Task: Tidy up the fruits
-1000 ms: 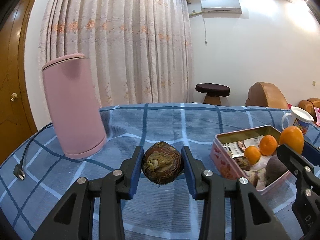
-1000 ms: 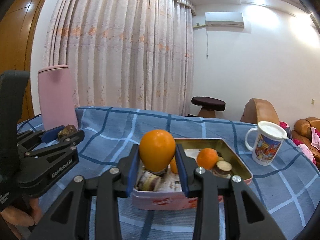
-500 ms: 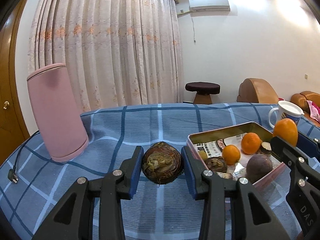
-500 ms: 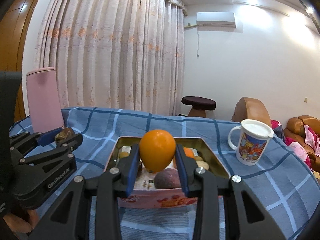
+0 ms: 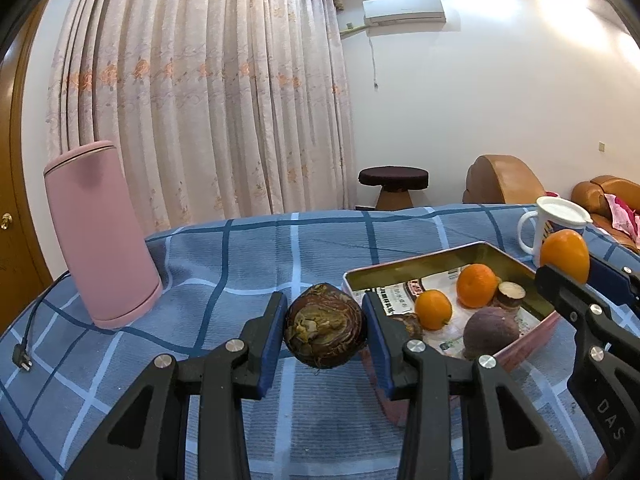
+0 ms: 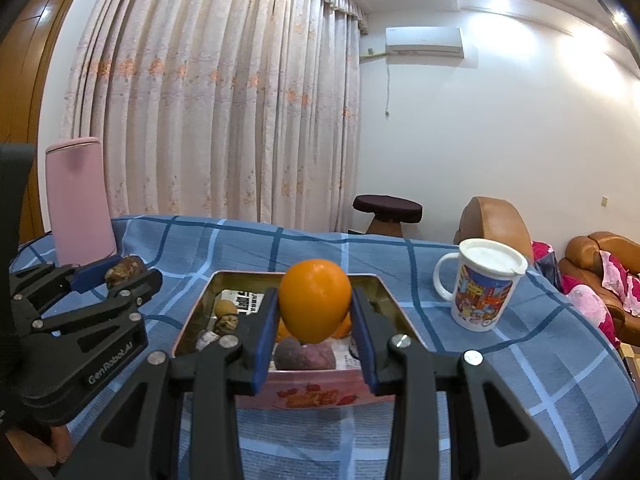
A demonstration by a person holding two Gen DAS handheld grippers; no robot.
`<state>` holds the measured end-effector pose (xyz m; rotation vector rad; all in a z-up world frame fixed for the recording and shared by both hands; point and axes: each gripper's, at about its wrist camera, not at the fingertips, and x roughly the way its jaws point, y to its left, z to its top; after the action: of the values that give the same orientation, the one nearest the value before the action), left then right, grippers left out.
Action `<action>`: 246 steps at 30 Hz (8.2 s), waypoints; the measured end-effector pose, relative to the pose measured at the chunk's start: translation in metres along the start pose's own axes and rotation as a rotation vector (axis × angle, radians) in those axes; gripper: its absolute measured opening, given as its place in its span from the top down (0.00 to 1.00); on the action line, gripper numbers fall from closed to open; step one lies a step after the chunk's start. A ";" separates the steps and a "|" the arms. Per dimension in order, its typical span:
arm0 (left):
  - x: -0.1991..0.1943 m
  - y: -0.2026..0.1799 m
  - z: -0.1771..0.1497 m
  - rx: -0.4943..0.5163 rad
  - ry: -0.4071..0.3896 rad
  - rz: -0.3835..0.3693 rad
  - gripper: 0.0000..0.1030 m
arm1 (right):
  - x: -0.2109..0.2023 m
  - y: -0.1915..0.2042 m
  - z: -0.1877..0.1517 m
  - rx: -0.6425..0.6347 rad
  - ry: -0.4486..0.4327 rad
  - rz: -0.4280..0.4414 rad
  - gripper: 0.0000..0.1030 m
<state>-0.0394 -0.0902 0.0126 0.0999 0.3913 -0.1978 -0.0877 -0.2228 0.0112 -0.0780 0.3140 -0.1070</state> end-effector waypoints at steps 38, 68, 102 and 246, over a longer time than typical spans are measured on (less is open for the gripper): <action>-0.014 -0.071 0.001 0.046 -0.015 -0.133 0.60 | -0.017 -0.045 -0.005 0.048 -0.011 -0.094 0.62; 0.007 -0.077 0.015 0.019 0.023 -0.168 0.60 | 0.005 -0.054 0.003 0.032 0.066 -0.118 0.62; 0.098 -0.045 0.037 -0.023 0.255 -0.009 0.60 | 0.124 -0.047 0.028 0.120 0.245 0.015 0.62; -0.021 -0.019 -0.003 -0.022 -0.083 0.011 0.13 | -0.042 -0.043 0.008 0.153 -0.188 -0.157 0.00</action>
<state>-0.0640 -0.1051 0.0172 0.0715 0.3098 -0.1860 -0.1293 -0.2596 0.0354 0.0395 0.1114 -0.2768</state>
